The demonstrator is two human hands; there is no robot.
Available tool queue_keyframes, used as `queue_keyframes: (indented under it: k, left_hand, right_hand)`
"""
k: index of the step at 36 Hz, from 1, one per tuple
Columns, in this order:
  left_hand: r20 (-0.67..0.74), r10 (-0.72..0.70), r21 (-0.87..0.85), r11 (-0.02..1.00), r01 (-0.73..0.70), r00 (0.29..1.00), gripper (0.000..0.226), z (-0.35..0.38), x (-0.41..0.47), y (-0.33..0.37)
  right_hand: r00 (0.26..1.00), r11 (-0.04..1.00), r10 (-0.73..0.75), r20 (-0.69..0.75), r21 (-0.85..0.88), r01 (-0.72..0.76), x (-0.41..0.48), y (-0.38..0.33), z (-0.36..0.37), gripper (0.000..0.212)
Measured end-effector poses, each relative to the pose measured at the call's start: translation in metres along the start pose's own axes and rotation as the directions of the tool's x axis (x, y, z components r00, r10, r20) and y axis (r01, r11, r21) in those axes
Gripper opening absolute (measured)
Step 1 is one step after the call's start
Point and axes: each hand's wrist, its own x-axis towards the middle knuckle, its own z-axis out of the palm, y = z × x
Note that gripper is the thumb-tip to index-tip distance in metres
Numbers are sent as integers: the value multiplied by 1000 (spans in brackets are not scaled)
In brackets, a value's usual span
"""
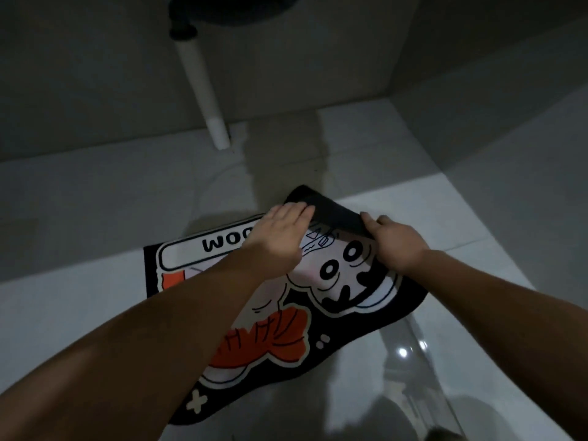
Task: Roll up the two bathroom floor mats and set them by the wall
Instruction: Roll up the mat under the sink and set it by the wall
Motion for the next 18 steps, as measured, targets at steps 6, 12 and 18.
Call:
queue_keyframes:
  k: [6, 12, 18]
  left_hand:
    - [-39, 1, 20, 1000, 0, 999, 95, -17, 17, 6]
    - [-111, -46, -53, 998, 41, 993, 77, -43, 19, 6]
    - [-131, -118, -98, 990, 106, 984, 19, -77, -1, -3]
  right_hand:
    - [970, 967, -243, 0, -76, 242, -16, -15, -63, 78]
    - [915, 910, -403, -14, -112, 400, -30, -25, -107, 73]
    - [853, 828, -515, -79, -304, 472, -30, -33, -137, 63]
